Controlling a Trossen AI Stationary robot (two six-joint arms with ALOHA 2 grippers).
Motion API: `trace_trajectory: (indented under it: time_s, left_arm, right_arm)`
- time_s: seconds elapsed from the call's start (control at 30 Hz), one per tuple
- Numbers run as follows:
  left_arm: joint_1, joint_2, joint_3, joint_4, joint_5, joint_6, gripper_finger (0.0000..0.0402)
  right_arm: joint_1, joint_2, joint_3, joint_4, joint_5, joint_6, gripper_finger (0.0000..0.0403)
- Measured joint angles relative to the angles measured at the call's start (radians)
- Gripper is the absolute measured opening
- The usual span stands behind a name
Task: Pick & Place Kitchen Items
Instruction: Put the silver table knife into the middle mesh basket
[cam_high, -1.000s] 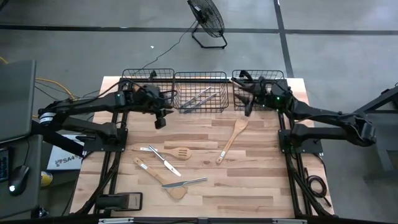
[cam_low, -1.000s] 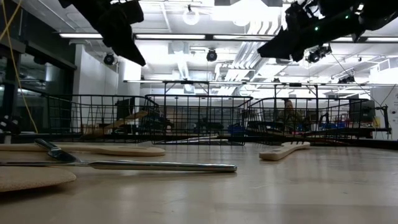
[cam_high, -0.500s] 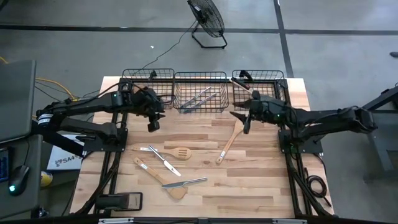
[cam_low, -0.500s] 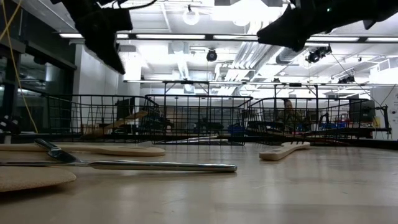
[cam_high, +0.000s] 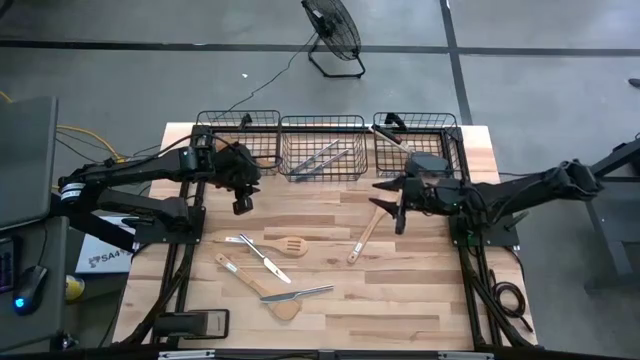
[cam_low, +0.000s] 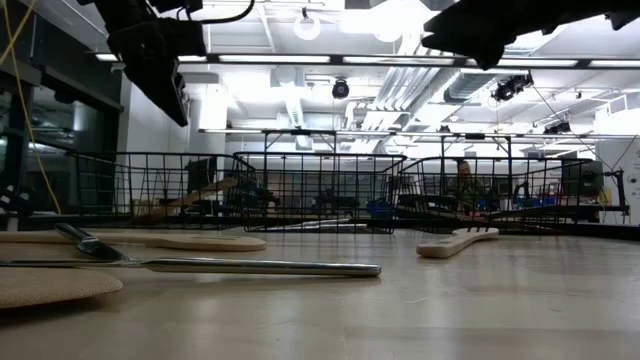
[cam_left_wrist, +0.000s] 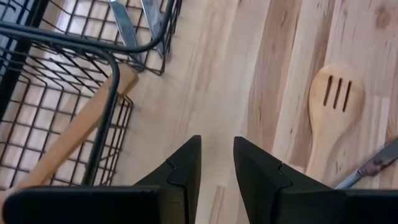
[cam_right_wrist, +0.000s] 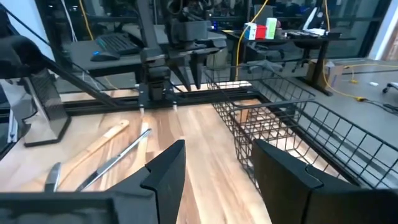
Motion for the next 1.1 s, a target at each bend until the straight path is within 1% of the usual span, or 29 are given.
trace_trajectory:
  time_s: [0.1, 0.23, 0.33, 0.37, 0.47, 0.6, 0.73, 0.8, 0.93, 1.1]
  left_arm:
    - [0.000, 0.000, 0.000, -0.007, 0.003, -0.009, 0.0090]
    - [0.000, 0.000, 0.000, -0.044, 0.072, -0.034, 0.0090]
    - [0.000, 0.000, -0.012, -0.062, 0.158, -0.051, 0.0090]
    - [0.000, 0.000, -0.025, -0.062, 0.198, -0.052, 0.0090]
    - [0.000, 0.000, -0.070, -0.064, 0.276, -0.040, 0.0090]
    - [0.000, 0.013, -0.134, -0.049, 0.366, 0.005, 0.0090]
    - [0.000, 0.042, -0.136, -0.030, 0.475, 0.065, 0.0090]
    - [-0.003, 0.061, -0.137, -0.017, 0.503, 0.114, 0.0090]
    - [-0.068, 0.104, -0.136, 0.018, 0.510, 0.169, 0.0090]
    - [-0.217, 0.177, -0.137, 0.084, 0.510, 0.224, 0.0091]
  right_arm:
    - [0.039, 0.004, 0.000, -0.009, 0.048, 0.000, 0.0176]
    - [0.074, 0.006, 0.000, -0.028, 0.094, 0.000, 0.0176]
    - [0.092, 0.005, 0.000, -0.027, 0.113, 0.000, 0.0176]
    - [0.095, 0.005, 0.000, -0.027, 0.119, 0.000, 0.0176]
    - [0.107, 0.005, 0.000, -0.027, 0.135, 0.000, 0.0176]
    - [0.109, 0.005, 0.000, -0.029, 0.135, 0.000, 0.0176]
    - [0.108, 0.005, 0.000, -0.030, 0.135, 0.000, 0.0176]
    - [0.108, 0.005, 0.000, -0.033, 0.134, 0.000, 0.0176]
    - [0.108, 0.005, 0.000, -0.046, 0.133, 0.000, 0.0176]
    - [0.108, 0.005, 0.000, -0.049, 0.133, 0.000, 0.0176]
